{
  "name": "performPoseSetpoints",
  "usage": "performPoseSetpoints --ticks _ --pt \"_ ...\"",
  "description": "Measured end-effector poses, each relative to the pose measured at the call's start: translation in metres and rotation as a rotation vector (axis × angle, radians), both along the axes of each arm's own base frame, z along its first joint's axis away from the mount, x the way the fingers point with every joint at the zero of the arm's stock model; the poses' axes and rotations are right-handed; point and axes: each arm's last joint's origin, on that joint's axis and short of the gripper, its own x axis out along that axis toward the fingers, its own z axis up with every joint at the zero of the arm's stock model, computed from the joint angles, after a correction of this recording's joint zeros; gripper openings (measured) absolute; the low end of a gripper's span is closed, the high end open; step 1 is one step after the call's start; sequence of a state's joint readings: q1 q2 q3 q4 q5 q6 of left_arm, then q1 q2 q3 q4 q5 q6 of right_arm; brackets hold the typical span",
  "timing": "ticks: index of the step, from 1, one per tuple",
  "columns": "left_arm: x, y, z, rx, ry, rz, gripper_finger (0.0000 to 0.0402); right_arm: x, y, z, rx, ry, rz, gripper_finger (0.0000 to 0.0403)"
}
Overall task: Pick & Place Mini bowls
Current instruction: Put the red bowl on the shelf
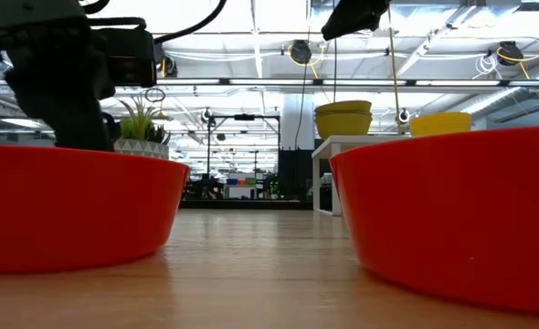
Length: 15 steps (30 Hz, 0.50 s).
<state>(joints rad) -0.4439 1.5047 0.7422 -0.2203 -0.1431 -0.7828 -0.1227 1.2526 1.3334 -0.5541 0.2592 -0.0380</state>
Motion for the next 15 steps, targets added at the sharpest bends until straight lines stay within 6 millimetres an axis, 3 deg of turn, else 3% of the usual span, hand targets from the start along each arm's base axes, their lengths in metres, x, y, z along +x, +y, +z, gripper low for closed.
performPoseSetpoints --ticks 4,11,15 --pt "0.0 0.0 -0.001 0.023 -0.01 0.02 0.0319 0.001 0.004 0.0 0.002 0.002 0.015 0.0118" --pt "0.007 -0.005 -0.028 0.022 0.071 -0.008 0.0319 0.0 0.01 -0.002 0.023 0.019 0.025 0.0118" --pt "0.01 -0.006 -0.034 0.02 0.08 -0.02 0.0311 0.0 0.01 -0.003 0.024 0.019 0.025 0.0118"
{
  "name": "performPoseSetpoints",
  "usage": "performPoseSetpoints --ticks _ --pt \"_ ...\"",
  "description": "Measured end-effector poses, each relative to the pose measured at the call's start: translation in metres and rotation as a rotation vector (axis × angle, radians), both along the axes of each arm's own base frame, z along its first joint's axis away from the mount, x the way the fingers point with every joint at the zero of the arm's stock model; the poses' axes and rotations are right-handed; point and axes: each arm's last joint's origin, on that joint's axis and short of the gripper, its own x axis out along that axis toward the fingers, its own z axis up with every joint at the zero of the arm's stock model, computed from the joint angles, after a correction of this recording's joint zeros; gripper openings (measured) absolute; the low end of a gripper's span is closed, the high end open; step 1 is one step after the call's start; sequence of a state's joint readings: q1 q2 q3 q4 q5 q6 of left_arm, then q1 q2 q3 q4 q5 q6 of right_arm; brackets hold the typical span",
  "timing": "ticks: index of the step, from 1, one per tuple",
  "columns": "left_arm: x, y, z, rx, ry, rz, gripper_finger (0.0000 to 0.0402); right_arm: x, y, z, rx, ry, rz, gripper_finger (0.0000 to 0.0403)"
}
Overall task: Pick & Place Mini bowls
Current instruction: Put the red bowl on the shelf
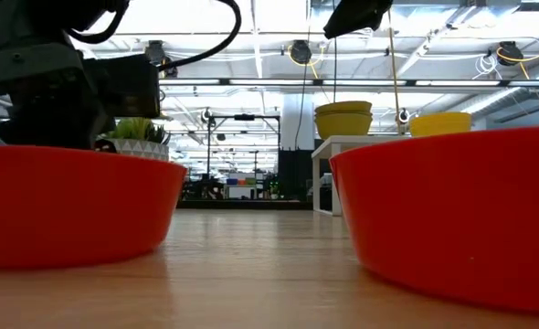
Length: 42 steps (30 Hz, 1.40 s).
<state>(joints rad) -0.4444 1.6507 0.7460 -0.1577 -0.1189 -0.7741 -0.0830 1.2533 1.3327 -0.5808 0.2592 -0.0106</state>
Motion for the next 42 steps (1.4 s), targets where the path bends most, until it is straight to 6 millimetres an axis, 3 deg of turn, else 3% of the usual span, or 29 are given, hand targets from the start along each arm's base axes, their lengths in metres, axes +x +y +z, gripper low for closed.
performPoseSetpoints --ticks 5,9,14,21,26,33,37,42 --pt "0.0 0.002 0.001 -0.001 -0.004 -0.007 0.0241 0.0 0.0 -0.004 0.006 0.01 -0.004 0.011" --pt "0.001 0.004 0.002 -0.013 -0.004 -0.031 0.0142 0.001 0.001 -0.017 0.019 0.048 0.028 0.0093" --pt "0.01 0.012 0.006 -0.061 -0.054 -0.081 0.0018 0.006 0.009 -0.048 0.109 0.047 0.217 0.0075" --pt "0.034 0.03 0.02 -0.162 -0.264 -0.127 0.0011 0.013 0.045 -0.09 0.196 -0.114 0.601 0.0072" --pt "0.049 0.055 0.032 -0.201 -0.409 -0.14 0.0011 0.009 0.08 -0.11 0.071 -0.283 0.797 0.0092" --pt "0.061 0.076 0.044 -0.222 -0.499 -0.136 0.0007 0.019 0.109 -0.127 -0.026 -0.422 0.89 0.0149" --pt "0.067 0.077 0.053 -0.235 -0.534 -0.188 0.0008 0.03 0.112 -0.137 -0.024 -0.391 0.883 0.018" --pt "0.068 0.075 0.05 -0.288 -0.505 -0.232 0.0007 0.046 0.11 -0.132 0.067 -0.297 0.818 0.0192"
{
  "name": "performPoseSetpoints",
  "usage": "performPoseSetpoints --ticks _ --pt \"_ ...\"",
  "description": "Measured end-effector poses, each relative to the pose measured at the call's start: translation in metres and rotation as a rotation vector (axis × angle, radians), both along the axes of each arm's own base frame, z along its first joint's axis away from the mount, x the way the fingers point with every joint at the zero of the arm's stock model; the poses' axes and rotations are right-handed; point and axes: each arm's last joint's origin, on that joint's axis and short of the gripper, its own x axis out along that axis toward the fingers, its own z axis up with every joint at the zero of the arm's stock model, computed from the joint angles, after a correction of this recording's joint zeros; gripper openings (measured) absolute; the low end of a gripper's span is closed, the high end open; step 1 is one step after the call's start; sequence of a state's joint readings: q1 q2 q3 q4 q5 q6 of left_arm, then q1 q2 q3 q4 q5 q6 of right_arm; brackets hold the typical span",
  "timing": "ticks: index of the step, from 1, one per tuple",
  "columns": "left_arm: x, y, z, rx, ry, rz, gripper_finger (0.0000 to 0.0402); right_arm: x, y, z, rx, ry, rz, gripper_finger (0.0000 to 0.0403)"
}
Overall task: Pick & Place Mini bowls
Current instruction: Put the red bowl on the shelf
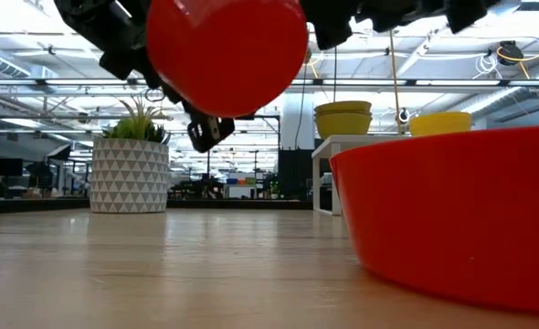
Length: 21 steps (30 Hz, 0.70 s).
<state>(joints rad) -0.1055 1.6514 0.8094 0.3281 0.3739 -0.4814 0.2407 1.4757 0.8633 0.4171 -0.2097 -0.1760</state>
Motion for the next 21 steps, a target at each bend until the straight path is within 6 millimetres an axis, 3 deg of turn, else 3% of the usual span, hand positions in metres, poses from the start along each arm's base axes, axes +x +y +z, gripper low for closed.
performPoseSetpoints --ticks 5,9,21 --pt "0.003 -0.002 -0.014 -0.022 0.044 -0.041 0.0005 0.015 0.002 0.012 -0.026 0.15 0.005 0.0184" --pt "0.006 -0.001 -0.019 -0.05 0.037 -0.074 0.0009 0.027 0.008 0.007 -0.022 0.262 0.082 0.0179" --pt "0.008 0.0 -0.03 -0.087 0.046 -0.181 0.0016 0.054 0.017 -0.018 -0.088 0.231 0.242 0.0169"
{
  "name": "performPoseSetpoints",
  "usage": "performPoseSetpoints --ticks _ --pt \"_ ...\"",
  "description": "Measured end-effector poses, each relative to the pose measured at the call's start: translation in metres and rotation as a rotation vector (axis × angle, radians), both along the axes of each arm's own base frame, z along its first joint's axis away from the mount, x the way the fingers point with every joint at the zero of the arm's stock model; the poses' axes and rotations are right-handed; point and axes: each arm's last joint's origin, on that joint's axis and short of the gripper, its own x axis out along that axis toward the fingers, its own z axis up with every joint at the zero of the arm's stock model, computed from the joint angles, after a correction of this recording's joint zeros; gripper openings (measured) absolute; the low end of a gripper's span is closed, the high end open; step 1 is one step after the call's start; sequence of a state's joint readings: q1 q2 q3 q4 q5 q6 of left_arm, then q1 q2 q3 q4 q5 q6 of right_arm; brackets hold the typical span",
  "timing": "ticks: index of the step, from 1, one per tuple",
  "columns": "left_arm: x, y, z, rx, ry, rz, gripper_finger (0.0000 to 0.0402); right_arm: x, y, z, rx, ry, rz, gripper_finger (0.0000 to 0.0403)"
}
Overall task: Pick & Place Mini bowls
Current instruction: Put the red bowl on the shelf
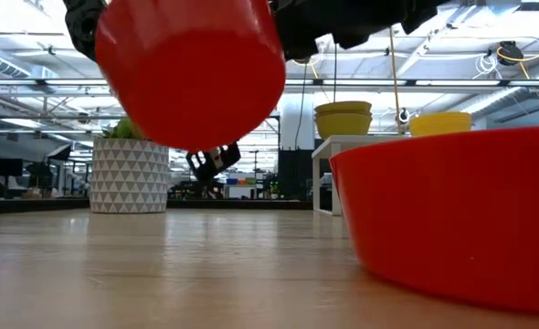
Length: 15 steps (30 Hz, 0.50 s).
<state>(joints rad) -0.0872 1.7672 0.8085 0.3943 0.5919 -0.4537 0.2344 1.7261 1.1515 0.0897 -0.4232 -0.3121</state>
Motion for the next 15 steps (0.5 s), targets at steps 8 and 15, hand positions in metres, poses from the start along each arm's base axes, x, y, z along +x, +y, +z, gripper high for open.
performPoseSetpoints --ticks 8,15 --pt "0.0003 0.002 0.0011 0.004 -0.036 -0.045 0.001 0.0045 0.0016 -0.0075 -0.034 -0.035 0.023 0.0123" --pt "-0.0004 -0.0028 0.004 -0.03 -0.065 -0.121 0.0008 0.0061 0.0019 -0.0055 -0.039 -0.075 0.029 0.01"
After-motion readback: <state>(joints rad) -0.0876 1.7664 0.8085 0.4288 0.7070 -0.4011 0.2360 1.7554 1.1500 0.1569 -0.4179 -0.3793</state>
